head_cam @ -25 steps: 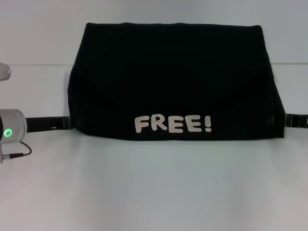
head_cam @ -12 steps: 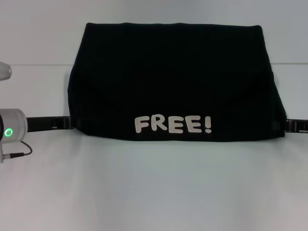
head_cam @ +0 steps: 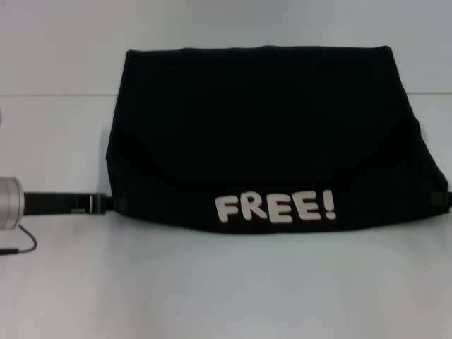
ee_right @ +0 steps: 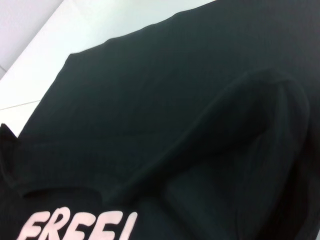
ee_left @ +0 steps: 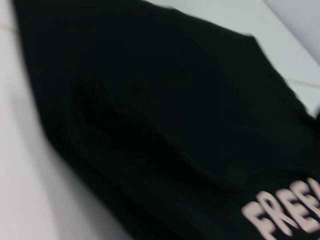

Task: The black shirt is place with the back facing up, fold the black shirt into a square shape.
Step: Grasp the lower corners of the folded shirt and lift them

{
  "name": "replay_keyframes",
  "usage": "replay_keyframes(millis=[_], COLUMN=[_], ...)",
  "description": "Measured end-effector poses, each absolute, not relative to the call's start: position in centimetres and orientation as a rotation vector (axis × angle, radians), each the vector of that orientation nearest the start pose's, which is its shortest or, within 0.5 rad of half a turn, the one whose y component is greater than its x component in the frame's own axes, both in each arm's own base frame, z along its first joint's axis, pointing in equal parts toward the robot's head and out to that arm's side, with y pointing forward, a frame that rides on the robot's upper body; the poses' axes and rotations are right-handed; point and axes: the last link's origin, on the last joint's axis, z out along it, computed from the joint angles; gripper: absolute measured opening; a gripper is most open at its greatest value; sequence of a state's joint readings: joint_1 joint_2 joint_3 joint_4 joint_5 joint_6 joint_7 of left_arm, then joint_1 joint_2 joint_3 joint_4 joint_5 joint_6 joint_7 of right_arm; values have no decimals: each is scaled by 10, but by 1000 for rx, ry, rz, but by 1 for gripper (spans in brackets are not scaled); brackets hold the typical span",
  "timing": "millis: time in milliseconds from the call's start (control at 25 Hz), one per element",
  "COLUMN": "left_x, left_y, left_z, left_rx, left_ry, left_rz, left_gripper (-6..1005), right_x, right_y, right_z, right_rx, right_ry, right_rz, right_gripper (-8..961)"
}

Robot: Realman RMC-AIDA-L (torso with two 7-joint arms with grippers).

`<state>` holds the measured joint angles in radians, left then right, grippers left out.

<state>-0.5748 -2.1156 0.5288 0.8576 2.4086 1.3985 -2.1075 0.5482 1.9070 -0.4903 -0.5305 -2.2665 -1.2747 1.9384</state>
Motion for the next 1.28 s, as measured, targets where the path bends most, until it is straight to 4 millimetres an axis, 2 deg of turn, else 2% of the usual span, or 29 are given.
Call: replay_keyframes(millis=[240, 400, 640, 880, 960, 1280], left_x=[-296, -303, -314, -317, -318, -321], left_y=[324, 301, 267, 246, 233, 219], left_z=[31, 34, 35, 32, 28, 24], left_rx=[-2464, -2508, -2553, -2592, -2637, -2676], left_ry=[-1441, -1466, -1493, -1515, -1526, -1565], left_rz=[-373, -428, -519, -560, -565, -532], left_gripper=[13, 13, 13, 13, 13, 13], right_x=[369, 377, 390, 396, 397, 399], right_y=[318, 290, 255, 229, 223, 203], right_z=[81, 86, 95, 98, 96, 91], right_rx=[-2244, -2325, -2354, -2370, -2374, -2403], right_ry=[1407, 1324, 1256, 1228, 1226, 1217], right_rz=[415, 426, 481, 522, 523, 549], right_gripper=[32, 33, 33, 33, 33, 32])
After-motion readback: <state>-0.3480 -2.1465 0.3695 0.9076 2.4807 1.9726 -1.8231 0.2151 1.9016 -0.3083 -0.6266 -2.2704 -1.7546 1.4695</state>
